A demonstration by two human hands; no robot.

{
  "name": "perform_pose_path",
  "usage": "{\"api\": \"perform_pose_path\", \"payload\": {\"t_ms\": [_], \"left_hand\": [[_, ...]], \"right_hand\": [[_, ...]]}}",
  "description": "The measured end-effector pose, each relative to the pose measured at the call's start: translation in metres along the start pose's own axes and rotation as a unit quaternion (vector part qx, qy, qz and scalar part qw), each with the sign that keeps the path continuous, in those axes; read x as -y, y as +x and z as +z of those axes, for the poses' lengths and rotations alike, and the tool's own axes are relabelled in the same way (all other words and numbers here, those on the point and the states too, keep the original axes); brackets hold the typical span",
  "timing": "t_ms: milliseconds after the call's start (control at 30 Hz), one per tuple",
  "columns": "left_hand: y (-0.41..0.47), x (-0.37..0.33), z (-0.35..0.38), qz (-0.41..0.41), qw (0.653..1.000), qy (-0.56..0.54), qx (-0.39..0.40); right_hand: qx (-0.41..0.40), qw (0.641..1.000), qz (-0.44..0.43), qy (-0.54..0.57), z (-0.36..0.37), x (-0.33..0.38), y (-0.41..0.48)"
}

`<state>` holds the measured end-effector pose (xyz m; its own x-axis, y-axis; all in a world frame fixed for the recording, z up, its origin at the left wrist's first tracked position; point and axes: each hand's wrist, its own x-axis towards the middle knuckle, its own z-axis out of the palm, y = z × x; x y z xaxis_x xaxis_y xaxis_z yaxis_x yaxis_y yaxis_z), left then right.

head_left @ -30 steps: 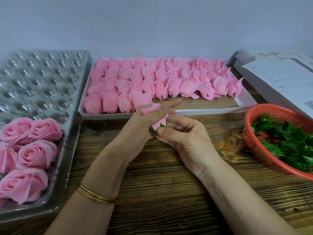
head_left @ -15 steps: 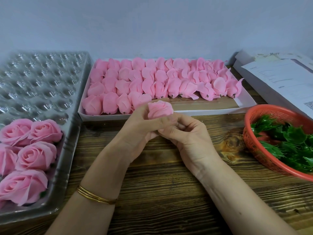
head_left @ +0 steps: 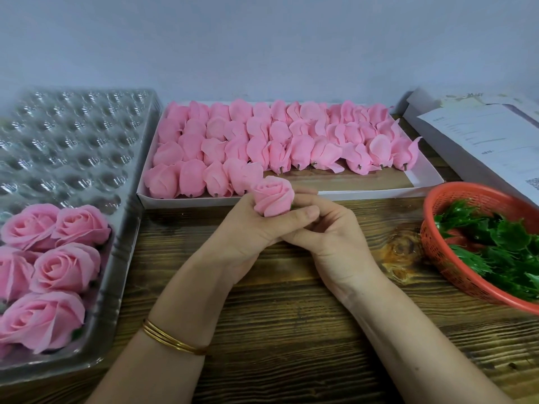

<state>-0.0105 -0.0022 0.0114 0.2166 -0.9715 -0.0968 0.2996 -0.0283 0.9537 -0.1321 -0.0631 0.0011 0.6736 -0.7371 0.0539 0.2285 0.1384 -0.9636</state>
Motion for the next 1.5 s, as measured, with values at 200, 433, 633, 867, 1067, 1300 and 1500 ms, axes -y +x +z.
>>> {"api": "perform_pose_path", "payload": {"t_ms": [200,433,633,867,1067,1300,1500], "left_hand": [[-0.001,-0.001,0.001,-0.002,1.0,0.014,-0.001],[-0.002,0.0,0.004,0.036,0.999,0.029,-0.009],[0.001,0.002,0.003,0.054,0.995,0.072,-0.039],[0.0,0.002,0.004,0.065,0.992,0.101,-0.045],[0.0,0.003,0.001,0.082,0.988,0.128,-0.028],[0.004,0.006,0.0,0.136,0.971,0.185,-0.064],[0.002,0.008,0.002,0.096,0.976,0.194,-0.005]], "right_hand": [[0.022,1.0,0.004,-0.022,-0.003,0.001,0.0],[0.027,0.999,0.007,-0.036,-0.003,0.005,0.0],[0.046,0.996,0.025,-0.066,-0.01,0.01,0.0],[0.051,0.997,0.012,-0.062,-0.009,0.009,0.002],[0.04,0.997,0.009,-0.066,-0.01,0.007,0.002],[-0.066,0.995,-0.009,-0.069,-0.017,0.01,0.005],[-0.041,0.998,-0.036,-0.03,-0.013,0.013,0.005]]}}
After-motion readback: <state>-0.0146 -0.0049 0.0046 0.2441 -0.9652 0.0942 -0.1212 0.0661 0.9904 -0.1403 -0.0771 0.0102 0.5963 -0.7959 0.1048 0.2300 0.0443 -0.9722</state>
